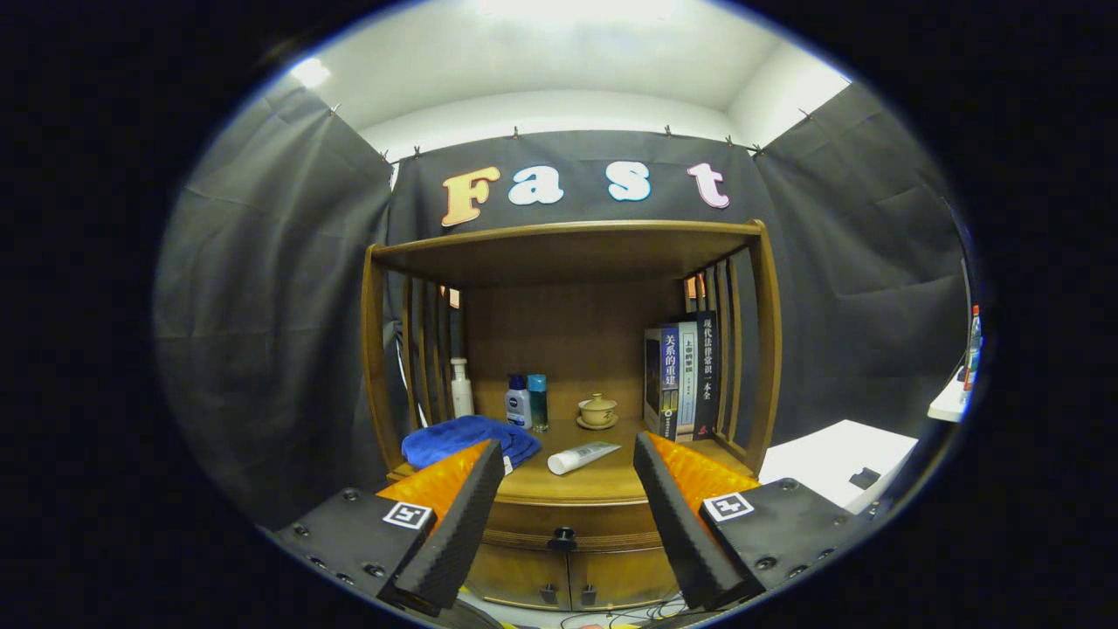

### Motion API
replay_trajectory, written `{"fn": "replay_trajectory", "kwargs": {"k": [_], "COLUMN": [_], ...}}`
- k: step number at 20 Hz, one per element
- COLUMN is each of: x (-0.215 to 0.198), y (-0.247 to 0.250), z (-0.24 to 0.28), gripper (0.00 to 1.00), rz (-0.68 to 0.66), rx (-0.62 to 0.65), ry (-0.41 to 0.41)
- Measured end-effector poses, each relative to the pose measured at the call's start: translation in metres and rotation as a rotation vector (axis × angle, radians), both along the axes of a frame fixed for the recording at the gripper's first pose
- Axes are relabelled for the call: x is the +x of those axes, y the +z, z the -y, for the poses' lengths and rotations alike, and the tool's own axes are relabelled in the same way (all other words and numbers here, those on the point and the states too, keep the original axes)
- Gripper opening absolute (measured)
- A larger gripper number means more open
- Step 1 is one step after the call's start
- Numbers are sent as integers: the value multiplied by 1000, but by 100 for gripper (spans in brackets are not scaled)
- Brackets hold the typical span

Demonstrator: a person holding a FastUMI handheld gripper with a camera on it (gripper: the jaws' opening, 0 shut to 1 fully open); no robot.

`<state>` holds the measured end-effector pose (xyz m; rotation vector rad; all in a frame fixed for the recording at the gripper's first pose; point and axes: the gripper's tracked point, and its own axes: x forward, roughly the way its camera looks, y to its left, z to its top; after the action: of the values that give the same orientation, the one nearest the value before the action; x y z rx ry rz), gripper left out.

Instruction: Pull open the drawer, take out the items inside it, and place them on the countertop above the cabinet.

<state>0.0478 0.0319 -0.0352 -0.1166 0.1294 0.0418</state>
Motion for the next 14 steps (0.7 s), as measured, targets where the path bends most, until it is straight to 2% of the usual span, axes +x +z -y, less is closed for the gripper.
{"fn": "replay_trajectory", "kwargs": {"k": [8,14], "x": [-6,-5], "y": [9,12], "z": [-9,-5], "gripper": [97,97], "rz": [22,39], "rx": [3,47], "ry": [25,10]}}
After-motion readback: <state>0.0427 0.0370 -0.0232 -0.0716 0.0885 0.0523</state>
